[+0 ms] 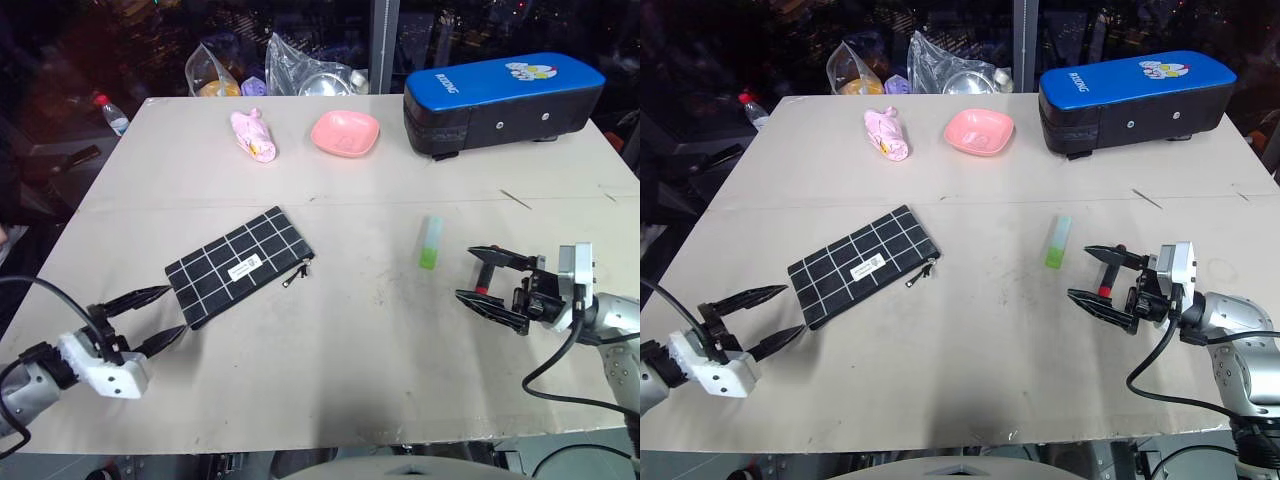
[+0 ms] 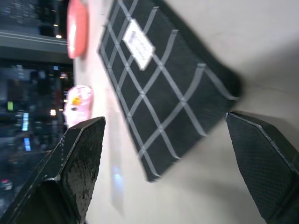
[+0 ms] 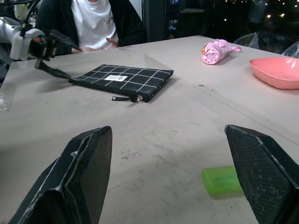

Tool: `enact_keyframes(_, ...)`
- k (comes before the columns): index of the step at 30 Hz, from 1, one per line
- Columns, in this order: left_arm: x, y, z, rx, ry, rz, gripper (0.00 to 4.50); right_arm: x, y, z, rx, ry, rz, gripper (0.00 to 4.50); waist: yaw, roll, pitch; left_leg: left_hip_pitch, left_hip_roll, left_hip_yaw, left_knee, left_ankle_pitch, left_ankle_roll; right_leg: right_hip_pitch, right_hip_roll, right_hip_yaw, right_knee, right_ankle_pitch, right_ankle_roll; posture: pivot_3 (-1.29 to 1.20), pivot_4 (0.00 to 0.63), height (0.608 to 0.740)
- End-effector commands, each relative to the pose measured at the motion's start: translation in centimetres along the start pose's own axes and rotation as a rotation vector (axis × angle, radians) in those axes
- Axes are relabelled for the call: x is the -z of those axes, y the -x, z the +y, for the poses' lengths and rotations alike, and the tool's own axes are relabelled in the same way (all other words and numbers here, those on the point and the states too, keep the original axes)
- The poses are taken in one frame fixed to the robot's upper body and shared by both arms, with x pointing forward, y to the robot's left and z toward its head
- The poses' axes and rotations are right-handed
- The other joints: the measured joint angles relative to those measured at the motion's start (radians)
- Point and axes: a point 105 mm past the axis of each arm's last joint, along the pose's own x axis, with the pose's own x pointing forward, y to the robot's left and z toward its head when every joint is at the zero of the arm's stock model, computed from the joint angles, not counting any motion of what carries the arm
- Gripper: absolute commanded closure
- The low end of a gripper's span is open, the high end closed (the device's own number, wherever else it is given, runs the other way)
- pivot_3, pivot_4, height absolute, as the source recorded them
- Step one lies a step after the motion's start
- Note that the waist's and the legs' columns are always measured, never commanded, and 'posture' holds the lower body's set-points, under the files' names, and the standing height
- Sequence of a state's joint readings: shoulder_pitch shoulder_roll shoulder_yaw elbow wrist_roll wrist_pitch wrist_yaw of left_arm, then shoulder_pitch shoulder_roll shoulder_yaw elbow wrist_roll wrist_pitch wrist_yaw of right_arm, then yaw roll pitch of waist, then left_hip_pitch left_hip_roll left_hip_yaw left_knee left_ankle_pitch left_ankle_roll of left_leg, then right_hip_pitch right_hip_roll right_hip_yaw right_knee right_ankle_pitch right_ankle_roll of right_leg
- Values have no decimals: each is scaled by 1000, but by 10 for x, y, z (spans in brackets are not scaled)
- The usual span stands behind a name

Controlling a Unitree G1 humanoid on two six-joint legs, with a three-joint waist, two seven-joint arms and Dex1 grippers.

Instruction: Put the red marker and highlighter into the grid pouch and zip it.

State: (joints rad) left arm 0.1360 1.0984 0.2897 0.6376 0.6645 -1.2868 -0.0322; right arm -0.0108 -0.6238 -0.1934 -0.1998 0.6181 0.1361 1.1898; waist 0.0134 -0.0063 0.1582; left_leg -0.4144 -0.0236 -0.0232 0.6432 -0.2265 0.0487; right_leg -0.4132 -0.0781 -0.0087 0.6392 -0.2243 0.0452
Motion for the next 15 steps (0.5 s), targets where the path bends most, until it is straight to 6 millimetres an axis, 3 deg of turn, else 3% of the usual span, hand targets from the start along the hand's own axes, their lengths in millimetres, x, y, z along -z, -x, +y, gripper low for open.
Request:
enact_keyframes(1,0,-5,5,-26,-6,-5,312,-10,-2,3,-7,47,-28,597,0,0,0,0,0,0,0,0,0,0,0,0,0,2,3,0,150,734)
enact_keyframes(7,2,-10,1,-11,7,-6,312,-10,0,2,9,51,-28,597,-1,0,0,0,0,0,0,0,0,0,0,0,1,2,3,0,150,734)
enact_keyframes(15,-4,-35,15,-100,16,-58,312,-9,-1,4,21,54,-34,597,1,0,0,0,0,0,4,0,0,1,0,-2,2,2,4,0,150,734)
